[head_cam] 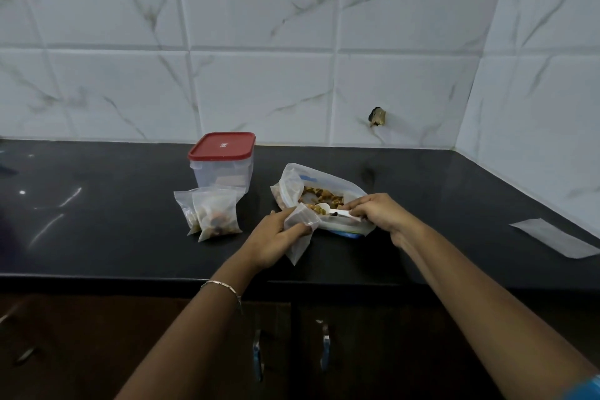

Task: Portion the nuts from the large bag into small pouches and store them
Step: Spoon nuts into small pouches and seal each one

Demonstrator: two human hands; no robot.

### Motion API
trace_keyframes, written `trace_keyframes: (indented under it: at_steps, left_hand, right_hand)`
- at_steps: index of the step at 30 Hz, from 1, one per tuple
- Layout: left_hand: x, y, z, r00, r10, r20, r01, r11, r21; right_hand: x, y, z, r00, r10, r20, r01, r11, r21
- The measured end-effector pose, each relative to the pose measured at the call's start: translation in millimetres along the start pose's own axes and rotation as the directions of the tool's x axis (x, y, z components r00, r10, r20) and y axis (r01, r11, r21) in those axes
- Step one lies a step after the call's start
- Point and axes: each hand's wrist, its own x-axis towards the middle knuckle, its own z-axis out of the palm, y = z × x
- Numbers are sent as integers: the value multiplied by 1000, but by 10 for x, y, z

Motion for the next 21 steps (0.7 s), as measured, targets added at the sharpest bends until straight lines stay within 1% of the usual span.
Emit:
trace_keyframes:
  at_steps: [3, 9, 11, 14, 15, 18, 21]
  left_hand:
    - [-12, 19, 3, 999, 29, 38, -30, 999, 30]
    - [-25, -15, 28, 994, 76, 78, -83, 993, 86]
    - [-27, -13, 31, 995, 71, 76, -78, 993, 84]
    - [-24, -5, 28, 994, 72, 87, -78, 994, 79]
    - [-24, -4, 28, 994, 71, 86, -78, 994, 78]
    - [-15, -6, 29, 993, 60, 97, -69, 993, 95]
    - [-12, -1, 36, 994, 72, 86, -84, 986, 146]
  right_hand:
    - [34, 13, 74, 999, 20, -30, -21, 1000, -24]
    - [0, -106, 214, 995, -53, -83, 25, 949, -315]
    - [-17, -181, 253, 994, -60, -94, 25, 942, -334]
    - [18, -213, 310, 992, 7, -125, -42, 959, -279]
    - [22, -210, 327, 992, 36, -123, -64, 971, -232]
    - [62, -135, 370, 984, 134, -119, -136, 991, -8]
    - [-15, -156, 394, 971, 223, -83, -203, 959, 199]
